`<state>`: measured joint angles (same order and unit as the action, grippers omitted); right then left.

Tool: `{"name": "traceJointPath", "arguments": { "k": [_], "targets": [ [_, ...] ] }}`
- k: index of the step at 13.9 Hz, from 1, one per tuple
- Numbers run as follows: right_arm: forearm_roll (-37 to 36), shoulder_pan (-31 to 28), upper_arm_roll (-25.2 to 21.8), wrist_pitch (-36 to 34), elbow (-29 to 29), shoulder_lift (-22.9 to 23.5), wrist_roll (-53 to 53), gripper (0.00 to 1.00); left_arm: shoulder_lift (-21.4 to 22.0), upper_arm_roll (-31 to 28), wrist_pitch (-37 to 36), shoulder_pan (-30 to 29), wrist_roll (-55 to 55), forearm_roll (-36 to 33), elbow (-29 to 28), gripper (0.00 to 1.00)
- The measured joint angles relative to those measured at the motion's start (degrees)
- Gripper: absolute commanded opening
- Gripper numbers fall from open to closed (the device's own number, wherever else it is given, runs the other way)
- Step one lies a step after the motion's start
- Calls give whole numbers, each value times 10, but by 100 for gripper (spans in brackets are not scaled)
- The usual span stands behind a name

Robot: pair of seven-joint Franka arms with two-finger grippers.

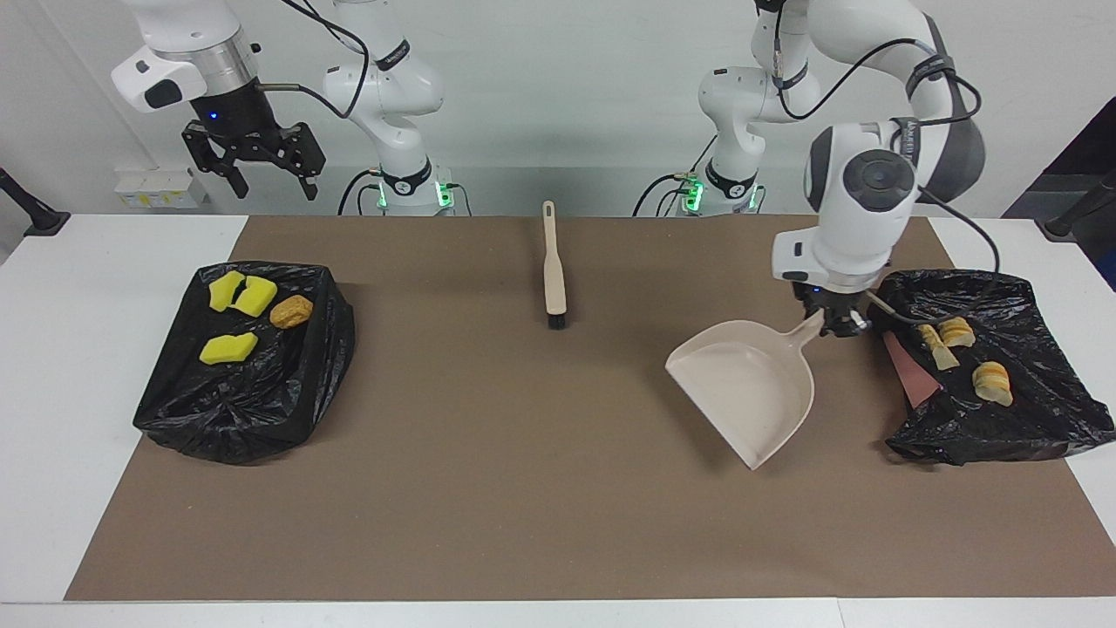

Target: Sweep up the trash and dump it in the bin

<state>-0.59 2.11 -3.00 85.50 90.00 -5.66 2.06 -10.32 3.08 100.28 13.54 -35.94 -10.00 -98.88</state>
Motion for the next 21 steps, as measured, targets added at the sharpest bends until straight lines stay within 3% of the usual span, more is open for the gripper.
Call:
{"name": "traceJointPath", "arguments": {
  "k": [4,10,19,20,21],
  "targets": [
    [0,0,0,1,2,0,-14,100,0,0,12,71,203,103,-4,0],
    [0,0,0,2,3,0,-15,100,-23,1,98,186,489,149,-10,0],
    [0,0,0,2,5,0,-15,100,-104,2,222,246,674,173,-11,0],
    [0,0,0,2,5,0,-15,100,-115,2,237,253,688,173,-11,8],
    [0,0,0,2,5,0,-15,100,-122,2,245,257,697,173,-10,99]
  ]
}}
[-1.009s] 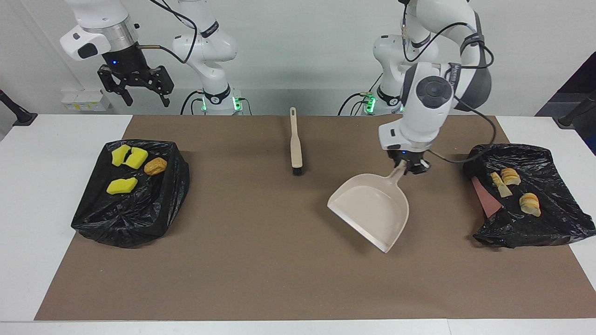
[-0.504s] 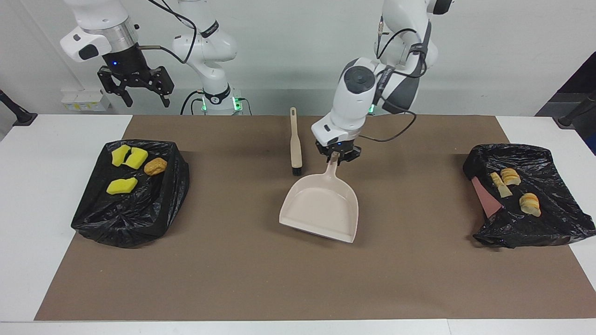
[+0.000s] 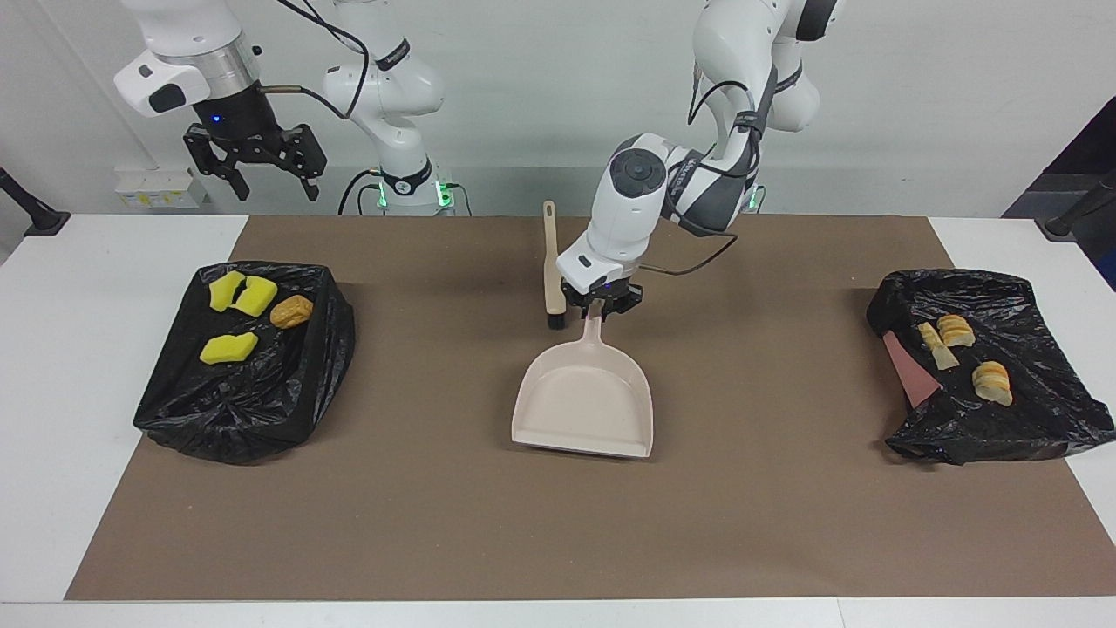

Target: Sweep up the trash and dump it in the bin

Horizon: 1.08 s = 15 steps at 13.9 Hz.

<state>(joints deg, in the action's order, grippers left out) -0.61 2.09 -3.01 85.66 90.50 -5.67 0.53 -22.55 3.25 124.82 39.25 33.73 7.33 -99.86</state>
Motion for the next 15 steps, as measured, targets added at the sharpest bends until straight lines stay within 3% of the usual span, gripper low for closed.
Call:
{"name": "traceJointPath", "arguments": {
  "k": [6,15],
  "targets": [
    [0,0,0,0,0,0,0,100,13,-14,-3,-14,-34,0,17,100],
    [0,0,0,0,1,0,0,100,51,-27,-34,-178,-139,-1,19,100]
  ]
}}
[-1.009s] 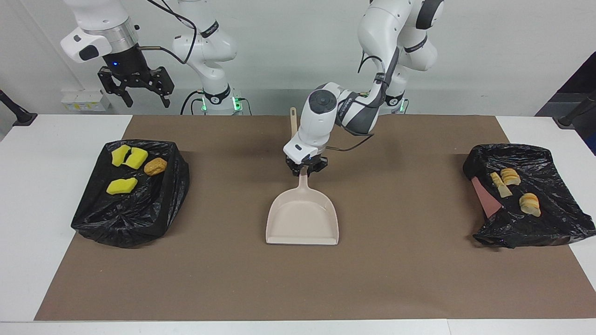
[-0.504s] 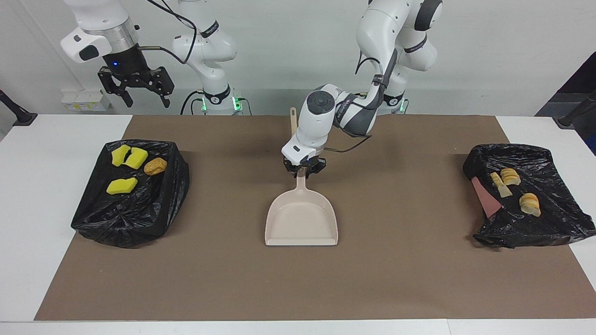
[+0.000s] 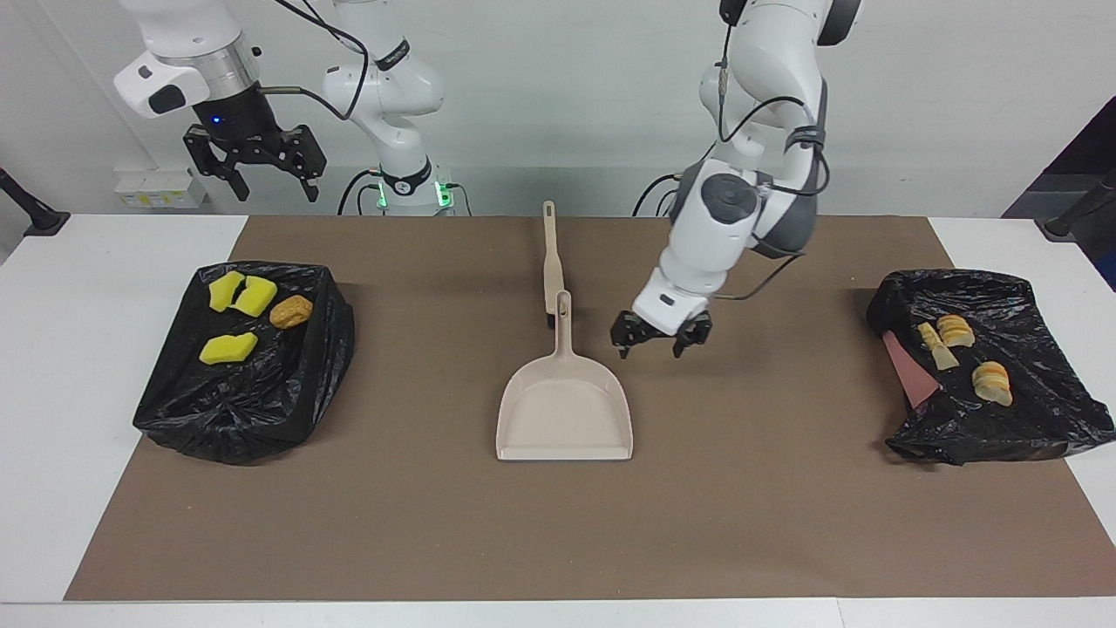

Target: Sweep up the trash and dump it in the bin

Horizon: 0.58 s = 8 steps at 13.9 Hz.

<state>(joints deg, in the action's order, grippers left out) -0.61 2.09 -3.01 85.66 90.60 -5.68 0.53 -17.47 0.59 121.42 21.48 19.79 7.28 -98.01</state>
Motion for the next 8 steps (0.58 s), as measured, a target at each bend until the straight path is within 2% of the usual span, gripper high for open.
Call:
{"name": "traceJointPath", "arguments": {
  "k": [4,8],
  "targets": [
    [0,0,0,0,0,0,0,100,20,-2,-20,-86,-138,0,1,100],
    [0,0,0,0,0,0,0,100,51,-2,-58,-150,-218,-25,4,100]
  ]
}}
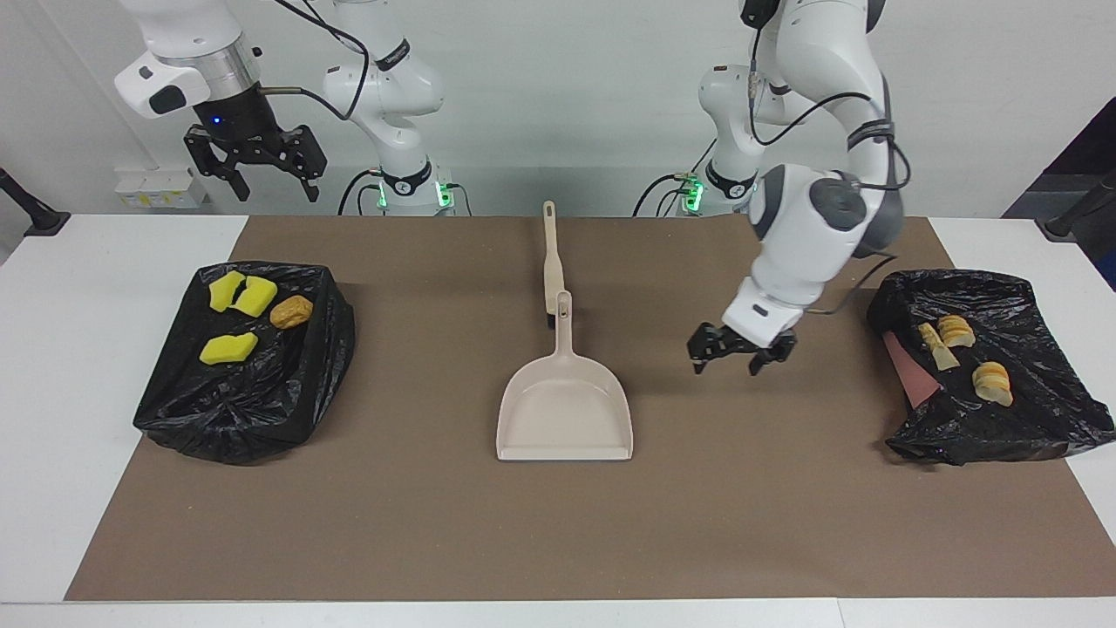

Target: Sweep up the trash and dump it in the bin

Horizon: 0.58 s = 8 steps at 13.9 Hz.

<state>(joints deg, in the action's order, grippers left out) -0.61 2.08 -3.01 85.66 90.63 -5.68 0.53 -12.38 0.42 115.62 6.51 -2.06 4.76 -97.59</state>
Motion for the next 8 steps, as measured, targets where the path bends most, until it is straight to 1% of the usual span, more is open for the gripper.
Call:
{"name": "traceJointPath", "arguments": {
  "k": [3,6,8],
  "targets": [
    [0,0,0,0,0,0,0,100,32,0,-47,-29,-10,-33,19,100],
    [0,0,0,0,0,0,0,100,58,-11,-122,-49,-11,-36,49,100],
    [0,0,0,0,1,0,0,100,77,-27,-154,-53,-12,-36,54,100]
  ]
}}
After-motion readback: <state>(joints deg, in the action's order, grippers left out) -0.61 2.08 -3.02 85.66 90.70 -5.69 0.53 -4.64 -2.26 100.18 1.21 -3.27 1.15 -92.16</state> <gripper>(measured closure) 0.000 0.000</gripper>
